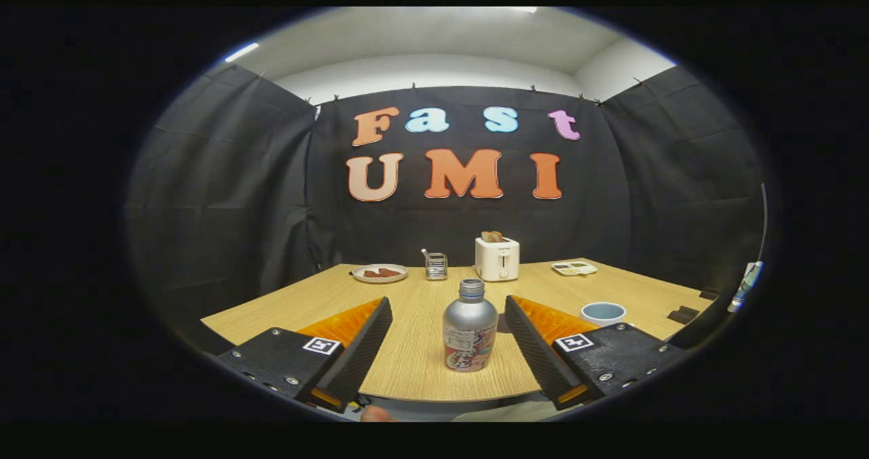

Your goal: Take the bottle from table, then pour the juice into the cup, finally place the bottle on the coaster

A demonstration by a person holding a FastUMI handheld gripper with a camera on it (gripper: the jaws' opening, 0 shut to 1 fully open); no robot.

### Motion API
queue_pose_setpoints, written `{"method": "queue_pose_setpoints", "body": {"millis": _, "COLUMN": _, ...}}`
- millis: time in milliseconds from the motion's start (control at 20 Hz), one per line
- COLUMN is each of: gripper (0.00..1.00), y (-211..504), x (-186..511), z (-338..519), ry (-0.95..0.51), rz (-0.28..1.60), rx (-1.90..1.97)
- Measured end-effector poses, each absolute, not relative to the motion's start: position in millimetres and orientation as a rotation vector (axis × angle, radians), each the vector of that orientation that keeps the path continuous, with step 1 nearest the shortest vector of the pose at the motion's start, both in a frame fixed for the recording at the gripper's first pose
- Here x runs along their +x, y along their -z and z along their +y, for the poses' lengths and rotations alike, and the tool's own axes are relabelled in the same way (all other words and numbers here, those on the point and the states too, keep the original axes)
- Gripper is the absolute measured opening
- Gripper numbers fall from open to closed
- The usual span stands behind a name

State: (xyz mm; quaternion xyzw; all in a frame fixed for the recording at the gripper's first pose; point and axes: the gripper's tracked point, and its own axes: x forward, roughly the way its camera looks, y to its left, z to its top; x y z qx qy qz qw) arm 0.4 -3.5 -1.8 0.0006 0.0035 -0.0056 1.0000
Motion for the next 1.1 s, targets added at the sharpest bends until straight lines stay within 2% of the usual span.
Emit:
{"method": "queue_pose_setpoints", "body": {"millis": 350, "gripper": 0.99, "y": 20, "x": 6, "z": -12, "ry": 0.034, "rz": 0.057, "rx": 0.025}}
{"method": "queue_pose_setpoints", "body": {"millis": 1100, "gripper": 0.99, "y": 110, "x": 38, "z": -25, "ry": 0.094, "rz": 0.307, "rx": -0.035}}
